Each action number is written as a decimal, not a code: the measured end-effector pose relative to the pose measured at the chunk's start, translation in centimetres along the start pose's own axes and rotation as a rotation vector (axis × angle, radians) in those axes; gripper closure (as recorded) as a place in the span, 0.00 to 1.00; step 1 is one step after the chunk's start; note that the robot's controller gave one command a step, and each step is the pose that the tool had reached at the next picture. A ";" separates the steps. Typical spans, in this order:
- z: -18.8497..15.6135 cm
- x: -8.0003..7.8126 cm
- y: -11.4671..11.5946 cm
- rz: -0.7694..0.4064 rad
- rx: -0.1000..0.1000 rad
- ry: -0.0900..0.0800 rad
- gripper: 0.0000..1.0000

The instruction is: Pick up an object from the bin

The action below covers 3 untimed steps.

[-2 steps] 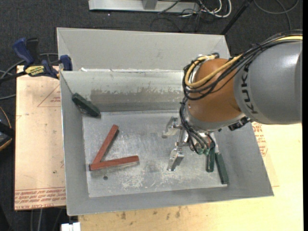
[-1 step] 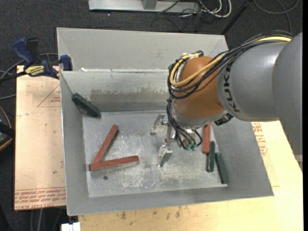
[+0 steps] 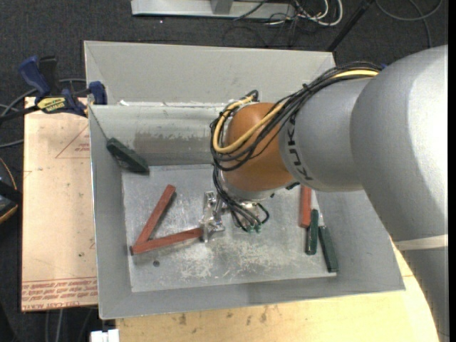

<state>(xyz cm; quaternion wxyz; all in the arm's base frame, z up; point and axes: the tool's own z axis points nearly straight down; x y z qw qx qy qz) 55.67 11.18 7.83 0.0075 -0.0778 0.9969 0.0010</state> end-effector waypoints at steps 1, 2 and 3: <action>0.3 0.2 0.1 -0.001 -0.001 0.006 0.00; 0.3 0.2 0.1 -0.001 -0.001 0.006 0.00; 0.1 -3.2 8.0 -0.001 -0.004 -0.004 1.00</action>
Offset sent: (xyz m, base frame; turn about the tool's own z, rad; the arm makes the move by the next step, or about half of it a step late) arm 0.0000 0.0000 0.0000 0.0000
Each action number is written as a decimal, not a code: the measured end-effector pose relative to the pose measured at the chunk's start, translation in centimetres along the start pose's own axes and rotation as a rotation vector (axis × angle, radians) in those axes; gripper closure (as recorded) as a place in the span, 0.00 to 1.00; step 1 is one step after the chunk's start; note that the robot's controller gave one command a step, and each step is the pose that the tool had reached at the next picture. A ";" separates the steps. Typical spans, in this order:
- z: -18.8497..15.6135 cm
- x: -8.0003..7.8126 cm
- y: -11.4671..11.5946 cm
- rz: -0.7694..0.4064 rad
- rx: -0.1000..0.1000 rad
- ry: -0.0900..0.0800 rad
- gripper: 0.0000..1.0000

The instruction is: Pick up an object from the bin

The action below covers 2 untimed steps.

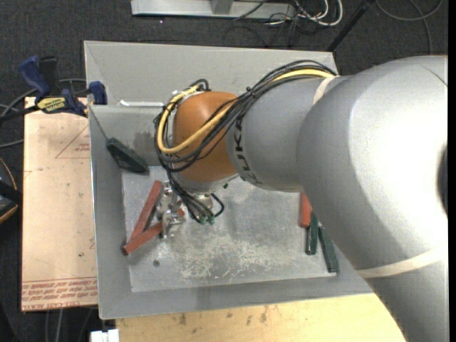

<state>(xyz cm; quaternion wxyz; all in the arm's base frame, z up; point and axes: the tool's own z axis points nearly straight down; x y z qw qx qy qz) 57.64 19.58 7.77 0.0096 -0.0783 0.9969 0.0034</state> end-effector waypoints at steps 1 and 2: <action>0.0 0.0 0.0 0.000 0.000 0.000 1.00; -14.8 0.3 -2.9 -0.033 0.004 0.014 1.00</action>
Offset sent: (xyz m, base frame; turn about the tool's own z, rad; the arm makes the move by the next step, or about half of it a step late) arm -0.0025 -0.0300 0.1468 -0.0343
